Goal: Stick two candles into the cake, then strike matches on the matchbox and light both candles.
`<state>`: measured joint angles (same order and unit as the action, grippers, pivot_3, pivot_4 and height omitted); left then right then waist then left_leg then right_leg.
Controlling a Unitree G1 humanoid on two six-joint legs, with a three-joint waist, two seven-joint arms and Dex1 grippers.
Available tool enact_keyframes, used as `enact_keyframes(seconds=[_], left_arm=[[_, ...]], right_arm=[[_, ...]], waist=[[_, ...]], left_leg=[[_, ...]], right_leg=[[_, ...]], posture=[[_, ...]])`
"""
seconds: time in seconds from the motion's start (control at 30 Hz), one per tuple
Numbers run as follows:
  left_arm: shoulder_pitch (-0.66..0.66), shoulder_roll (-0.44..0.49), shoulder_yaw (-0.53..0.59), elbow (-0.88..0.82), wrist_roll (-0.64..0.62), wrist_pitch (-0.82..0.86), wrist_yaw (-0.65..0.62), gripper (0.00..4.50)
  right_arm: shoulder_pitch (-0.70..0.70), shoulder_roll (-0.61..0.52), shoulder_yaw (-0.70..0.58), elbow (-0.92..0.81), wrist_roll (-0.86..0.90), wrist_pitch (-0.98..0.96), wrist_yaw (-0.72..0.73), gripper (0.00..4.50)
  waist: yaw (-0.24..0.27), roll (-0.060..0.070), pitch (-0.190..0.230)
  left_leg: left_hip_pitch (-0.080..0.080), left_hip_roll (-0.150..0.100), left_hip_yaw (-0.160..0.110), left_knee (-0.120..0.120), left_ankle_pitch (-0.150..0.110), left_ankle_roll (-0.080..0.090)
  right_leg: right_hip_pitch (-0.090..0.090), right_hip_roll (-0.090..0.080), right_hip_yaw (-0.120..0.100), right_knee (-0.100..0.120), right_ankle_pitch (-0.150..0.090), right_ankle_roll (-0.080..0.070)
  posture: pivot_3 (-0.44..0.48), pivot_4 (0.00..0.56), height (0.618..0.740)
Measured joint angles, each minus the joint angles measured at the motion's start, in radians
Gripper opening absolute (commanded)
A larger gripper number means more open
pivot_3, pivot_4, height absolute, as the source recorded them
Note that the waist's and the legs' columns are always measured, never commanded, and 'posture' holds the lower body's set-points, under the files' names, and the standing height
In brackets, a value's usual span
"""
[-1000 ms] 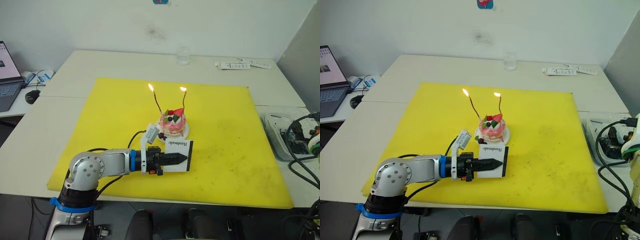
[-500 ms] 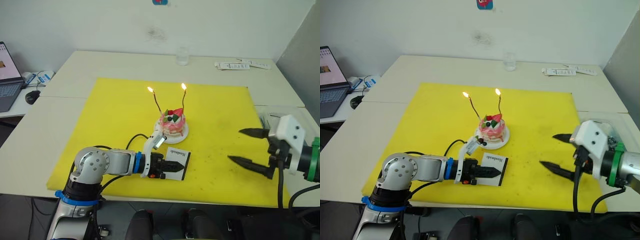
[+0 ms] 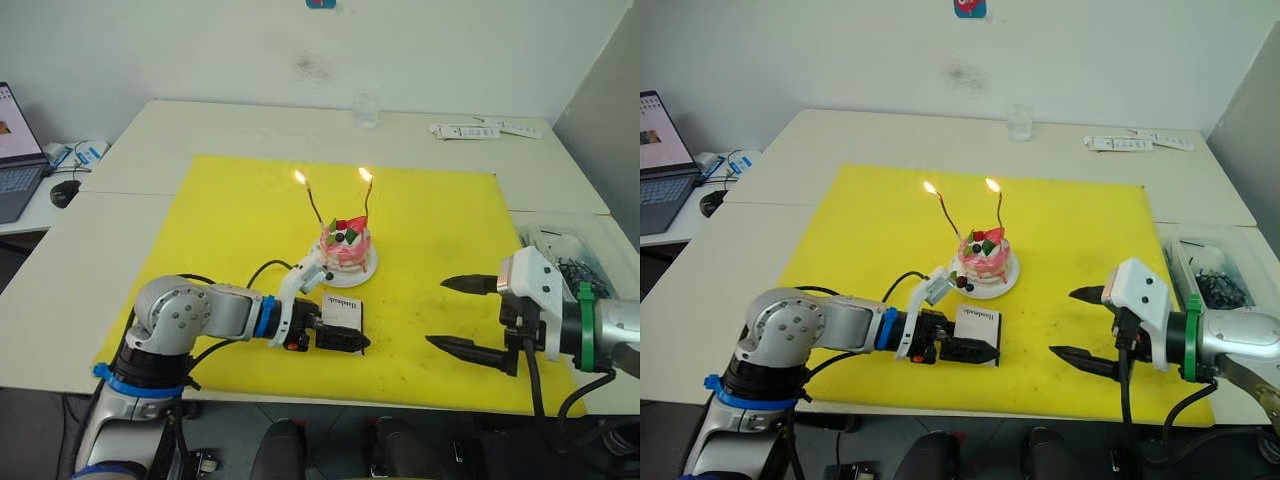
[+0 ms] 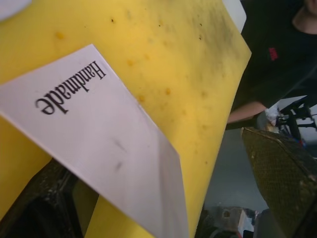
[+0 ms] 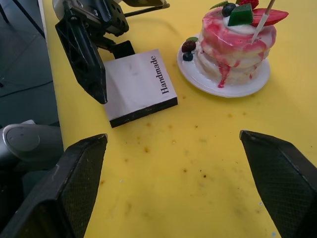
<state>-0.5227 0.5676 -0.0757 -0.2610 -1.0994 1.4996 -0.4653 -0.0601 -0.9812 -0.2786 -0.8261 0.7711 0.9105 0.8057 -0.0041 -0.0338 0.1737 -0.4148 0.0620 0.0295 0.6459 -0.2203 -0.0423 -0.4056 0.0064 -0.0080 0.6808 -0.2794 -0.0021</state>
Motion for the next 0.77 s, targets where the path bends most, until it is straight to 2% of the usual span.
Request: enact_keyframes(seconds=[0.27, 0.3, 0.33, 0.4, 0.47, 0.53, 0.67, 0.77], left_arm=[[-0.016, 0.177, -0.009, -0.097, 0.069, -0.05, -0.107, 4.49], [0.031, 0.328, -0.016, -0.167, 0.115, -0.138, -0.2, 4.49], [0.075, 0.439, -0.005, -0.199, 0.182, -0.239, -0.277, 4.49], [0.143, 0.522, 0.046, -0.208, 0.279, -0.405, -0.364, 4.49], [0.231, 0.553, 0.105, -0.16, 0.413, -0.631, -0.411, 4.49], [0.272, 0.549, 0.164, -0.073, 0.497, -0.772, -0.421, 4.49], [0.365, 0.548, 0.285, 0.029, 0.603, -0.957, -0.448, 4.49], [0.408, 0.536, 0.313, 0.041, 0.621, -1.007, -0.474, 4.49]], right_arm=[[-0.024, -0.025, 0.007, 0.0, 0.007, -0.001, 0.001, 4.5], [-0.025, -0.043, -0.005, 0.004, 0.005, -0.006, 0.005, 4.5], [-0.022, -0.064, -0.021, 0.015, -0.005, -0.012, 0.014, 4.5], [-0.01, -0.076, -0.05, 0.041, -0.031, -0.036, 0.025, 4.5], [0.004, -0.077, -0.087, 0.079, -0.069, -0.093, 0.048, 4.5], [0.014, -0.088, -0.12, 0.116, -0.091, -0.138, 0.088, 4.5], [0.028, -0.117, -0.175, 0.189, -0.104, -0.209, 0.181, 4.5], [0.011, -0.126, -0.18, 0.222, -0.101, -0.228, 0.221, 4.5]], waist=[[0.002, -0.001, 0.001], [-0.005, -0.005, 0.003], [-0.008, -0.005, 0.003], [-0.002, -0.002, 0.002], [0.004, -0.001, 0.003], [0.009, -0.001, 0.004], [0.009, -0.001, 0.004], [0.006, -0.001, 0.004]], left_leg=[[-0.001, 0.0, 0.001, 0.0, 0.0, 0.0], [-0.001, 0.002, 0.001, -0.001, 0.0, 0.0], [0.0, 0.002, 0.002, -0.001, 0.0, 0.0], [0.0, 0.001, 0.002, -0.002, 0.0, 0.0], [0.0, 0.001, 0.002, -0.002, 0.0, 0.0], [-0.001, 0.001, 0.003, -0.002, 0.0, 0.0], [-0.001, 0.002, 0.003, -0.002, 0.0, 0.0], [-0.002, 0.002, 0.004, -0.002, 0.0, 0.0]], right_leg=[[-0.001, -0.001, 0.0, -0.001, 0.0, 0.0], [-0.002, 0.0, 0.001, -0.001, 0.0, 0.0], [-0.002, 0.0, 0.002, -0.001, -0.001, -0.002], [-0.002, -0.001, 0.001, -0.001, -0.002, -0.004], [-0.002, -0.005, -0.001, -0.001, -0.002, -0.004], [-0.002, -0.005, -0.003, -0.001, -0.003, -0.005], [-0.002, -0.009, -0.001, -0.001, -0.003, -0.005], [-0.002, -0.01, -0.001, -0.002, -0.003, -0.004]], posture=[[0.0, 0.15, 0.74], [0.0, 0.15, 0.74], [0.0, 0.15, 0.74], [0.0, 0.15, 0.74], [0.0, 0.15, 0.74], [0.0, 0.15, 0.74], [0.0, 0.15, 0.74], [0.0, 0.15, 0.74]])
